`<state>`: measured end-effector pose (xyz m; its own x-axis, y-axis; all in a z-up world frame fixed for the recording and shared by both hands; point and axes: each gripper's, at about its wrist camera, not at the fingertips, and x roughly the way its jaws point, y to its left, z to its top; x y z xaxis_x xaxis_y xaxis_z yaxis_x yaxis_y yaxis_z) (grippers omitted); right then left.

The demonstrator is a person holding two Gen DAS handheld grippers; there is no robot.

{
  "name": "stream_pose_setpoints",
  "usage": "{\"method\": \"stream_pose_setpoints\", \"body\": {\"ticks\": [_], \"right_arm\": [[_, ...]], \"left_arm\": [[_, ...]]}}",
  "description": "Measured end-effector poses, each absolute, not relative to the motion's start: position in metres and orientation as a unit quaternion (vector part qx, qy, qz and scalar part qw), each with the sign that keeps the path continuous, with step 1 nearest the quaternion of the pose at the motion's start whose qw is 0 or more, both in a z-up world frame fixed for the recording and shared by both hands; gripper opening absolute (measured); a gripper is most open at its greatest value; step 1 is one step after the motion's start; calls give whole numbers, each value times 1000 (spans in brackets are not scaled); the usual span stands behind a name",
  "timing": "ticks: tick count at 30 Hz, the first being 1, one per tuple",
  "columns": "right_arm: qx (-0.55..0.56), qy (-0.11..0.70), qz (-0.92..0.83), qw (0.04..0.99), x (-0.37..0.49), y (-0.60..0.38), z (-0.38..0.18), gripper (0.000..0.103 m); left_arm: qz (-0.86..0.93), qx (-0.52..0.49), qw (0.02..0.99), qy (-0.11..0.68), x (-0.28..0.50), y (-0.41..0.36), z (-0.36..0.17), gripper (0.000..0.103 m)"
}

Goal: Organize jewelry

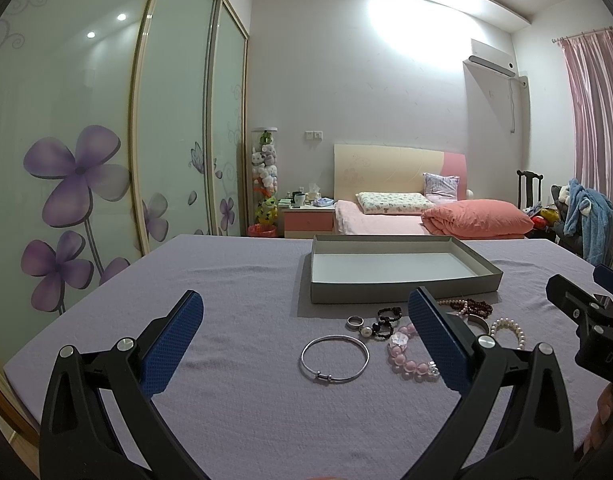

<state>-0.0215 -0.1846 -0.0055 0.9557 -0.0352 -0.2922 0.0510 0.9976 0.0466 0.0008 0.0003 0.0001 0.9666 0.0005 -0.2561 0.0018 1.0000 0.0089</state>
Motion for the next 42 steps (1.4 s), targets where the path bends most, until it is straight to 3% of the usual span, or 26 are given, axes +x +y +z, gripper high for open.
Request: {"method": "stream_pose_setpoints", "body": {"ticks": [16,27,33,39,42], "right_arm": [[24,159,-26,987,-20,-187,-11,99],[95,354,-40,930,35,-227,-60,98],[98,390,-60,914,47,-228,-79,69],[81,423,-83,899,64,-224,-92,51],[68,430,-89,896,69,-222,-94,32]], "left_arm": [[4,11,989,144,5,-6,-11,101],[13,13,964,264,43,12,-32,101],[-4,31,952,306,58,7,-37,101],[-11,45,946,320,74,6,-36,101],[-16,51,943,329,79,4,-39,101]]}}
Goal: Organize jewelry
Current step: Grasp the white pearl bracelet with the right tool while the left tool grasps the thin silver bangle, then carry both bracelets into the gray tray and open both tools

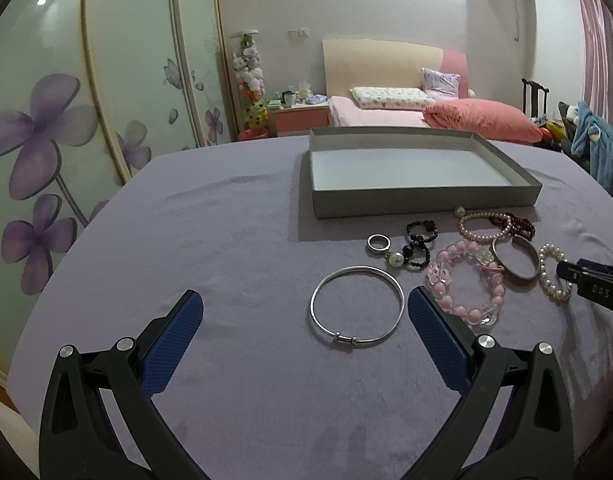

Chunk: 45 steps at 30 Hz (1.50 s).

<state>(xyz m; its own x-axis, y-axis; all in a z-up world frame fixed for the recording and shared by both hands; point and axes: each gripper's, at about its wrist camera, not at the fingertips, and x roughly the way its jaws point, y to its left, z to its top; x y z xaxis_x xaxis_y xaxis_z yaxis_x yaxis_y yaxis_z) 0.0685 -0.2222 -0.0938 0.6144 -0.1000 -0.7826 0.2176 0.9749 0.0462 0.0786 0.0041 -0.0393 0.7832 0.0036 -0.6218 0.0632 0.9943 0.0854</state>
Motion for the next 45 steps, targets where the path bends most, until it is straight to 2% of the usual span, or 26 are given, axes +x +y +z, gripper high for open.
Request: {"method": "stream_pose_setpoints", "body": {"ticks": [3,20,25,28,31,32,33,39,45], "right_arm": [[71,430,-88,896,68,-223,-93,11],[97,428,-72,896,79,-240,-83,11],[102,428,-70,896,82,-244,-81,11],[101,427,-70,896,82,-244,-82,11],[107,426,-67,896,82,-247,-82,11],[108,426,-66,896,82,-247,-82,11],[111,425,-64,896,83,-249,-82,11],[129,408,-47,903,78,-254,-78,10],[131,350,-20,928,67,-249,-50,10]], "left_arm": [[-20,56,938,342,83,0,-44,101],[-27,99,895,433,132,-23,-73,101],[-41,32,889,455,141,-7,-79,101],[-41,32,889,455,139,-5,-78,100],[-48,35,892,447,134,-7,-76,88],[-52,36,894,443,133,-8,-74,76],[-53,40,896,439,132,-10,-74,73],[-56,31,897,438,133,-9,-75,73],[-54,19,909,413,127,-3,-62,73]]}}
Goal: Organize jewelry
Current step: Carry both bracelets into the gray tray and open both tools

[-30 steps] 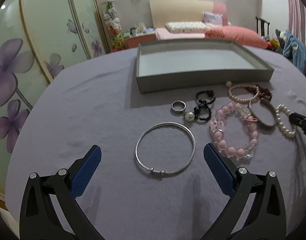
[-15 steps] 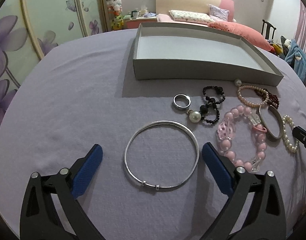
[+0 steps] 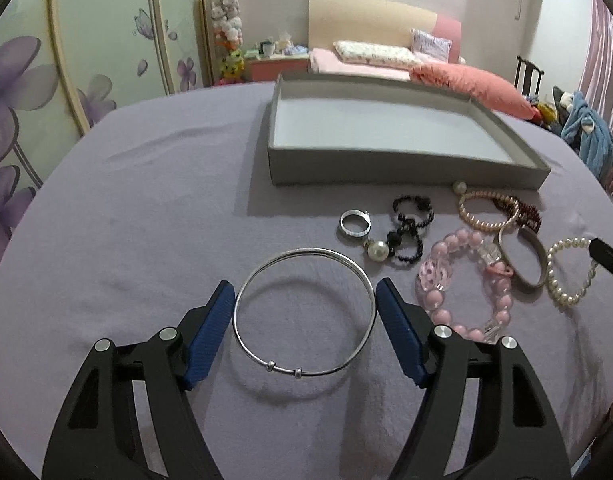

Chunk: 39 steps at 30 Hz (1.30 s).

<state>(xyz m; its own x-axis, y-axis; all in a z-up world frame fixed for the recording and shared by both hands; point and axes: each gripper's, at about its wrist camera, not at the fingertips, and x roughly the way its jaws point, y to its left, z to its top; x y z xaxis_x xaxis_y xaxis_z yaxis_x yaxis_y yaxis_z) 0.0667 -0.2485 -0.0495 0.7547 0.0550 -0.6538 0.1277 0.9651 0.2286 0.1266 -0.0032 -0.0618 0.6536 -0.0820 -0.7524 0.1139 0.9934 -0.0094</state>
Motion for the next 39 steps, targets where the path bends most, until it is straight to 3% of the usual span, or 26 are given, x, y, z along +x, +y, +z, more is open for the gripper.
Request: {"method": "stream_pose_setpoints", "body": {"ticks": [27,39], "right_arm": [[68,141,20,987,61,-200,56,10],[56,123,11,991,122,-197,63,10]], "left_arm": [[-7,70,984,161,104,-50,41,73],[7,67,987,143,159,-67,39,73]]}}
